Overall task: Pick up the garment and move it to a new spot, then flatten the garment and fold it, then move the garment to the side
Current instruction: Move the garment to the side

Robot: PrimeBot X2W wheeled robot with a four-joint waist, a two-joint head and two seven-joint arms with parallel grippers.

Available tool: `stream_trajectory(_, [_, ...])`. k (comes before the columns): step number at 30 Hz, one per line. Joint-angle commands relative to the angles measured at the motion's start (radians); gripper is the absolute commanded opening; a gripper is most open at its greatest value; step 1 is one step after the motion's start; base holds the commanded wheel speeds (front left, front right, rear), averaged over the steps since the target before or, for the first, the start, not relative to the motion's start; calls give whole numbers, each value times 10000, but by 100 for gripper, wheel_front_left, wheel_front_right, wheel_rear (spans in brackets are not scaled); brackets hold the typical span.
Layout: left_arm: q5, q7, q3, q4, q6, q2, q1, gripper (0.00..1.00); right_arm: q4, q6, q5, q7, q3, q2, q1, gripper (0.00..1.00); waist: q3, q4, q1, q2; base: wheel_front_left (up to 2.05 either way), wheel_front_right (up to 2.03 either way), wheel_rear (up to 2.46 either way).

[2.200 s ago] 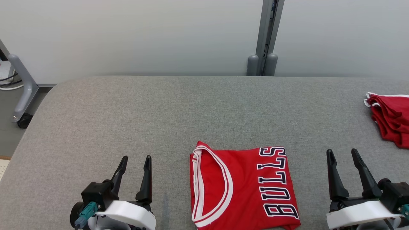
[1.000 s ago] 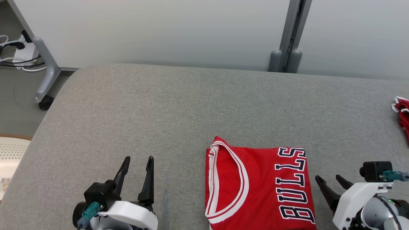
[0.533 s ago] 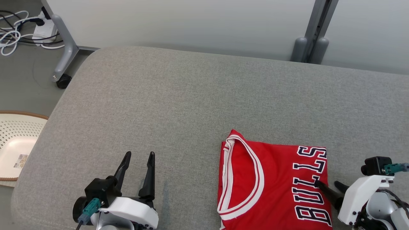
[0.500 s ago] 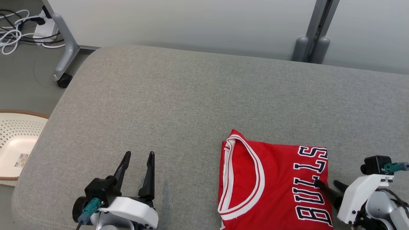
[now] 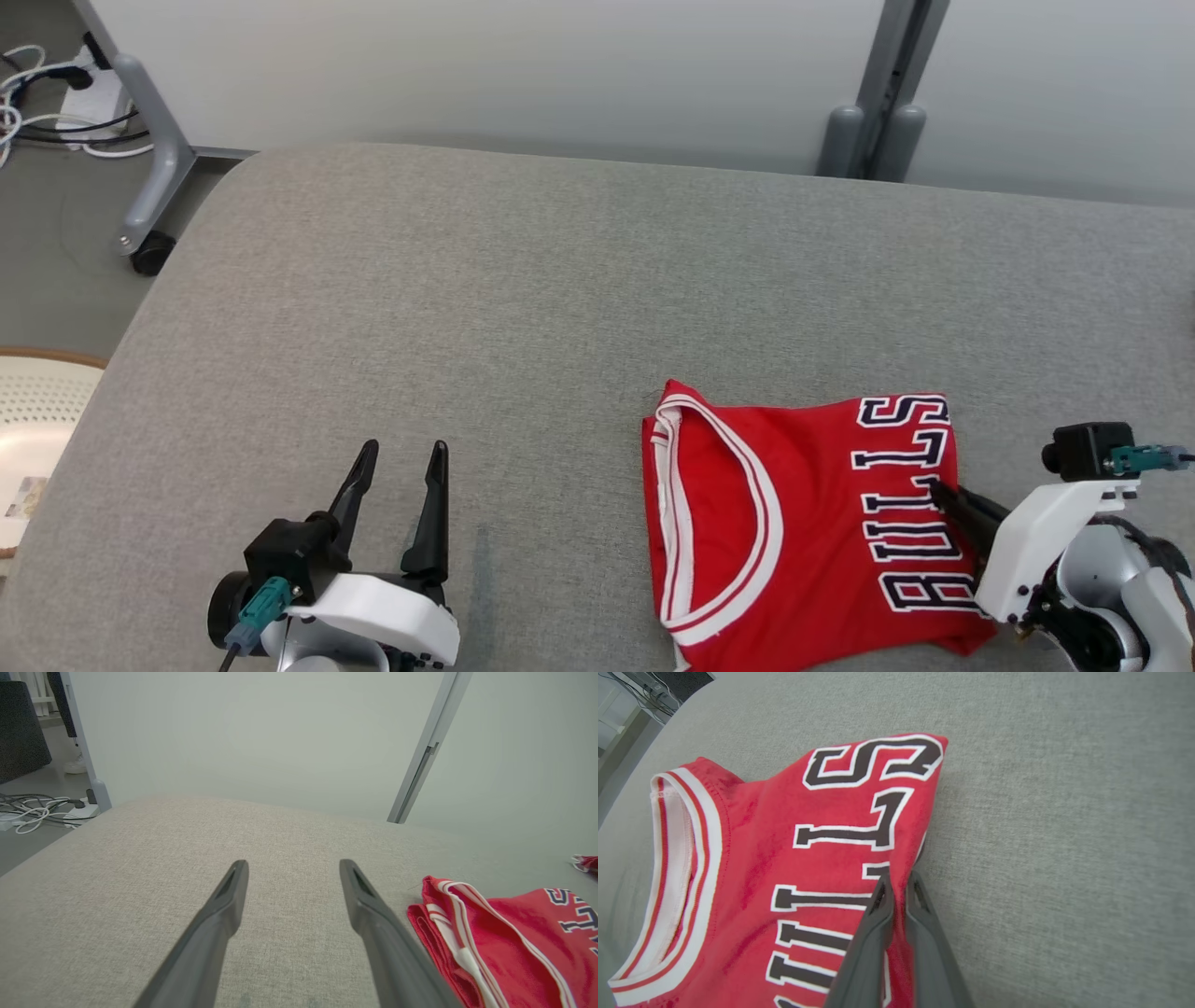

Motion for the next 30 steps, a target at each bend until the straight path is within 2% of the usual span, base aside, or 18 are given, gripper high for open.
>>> stream_trajectory(1, [66,5,28,-31,-39,27,13,100,84,-3,-68,-153,-80,-188,-117,0,-19,-231,0,0,0,0,0])
stream_trajectory(10, [113,5,-29,-148,-82,18,-40,100,594,-3,-279,-1092,-674,-551,-683,0,50,-1740,0,0,0,0,0])
stream_trajectory(20, [299,5,-176,-55,-194,85,-465,100,796,-3,-587,-1421,-1263,-757,-1032,0,524,-3673,0,0,0,0,0])
stream_trajectory(25, [439,5,-321,40,-219,154,-762,100,824,-2,-701,-1536,-1440,-669,-1195,0,714,-4154,0,0,0,0,0])
stream_trajectory(30, [466,5,-396,113,-227,195,-896,100,857,-2,-797,-1648,-1535,-620,-1343,0,796,-4321,0,0,0,0,0])
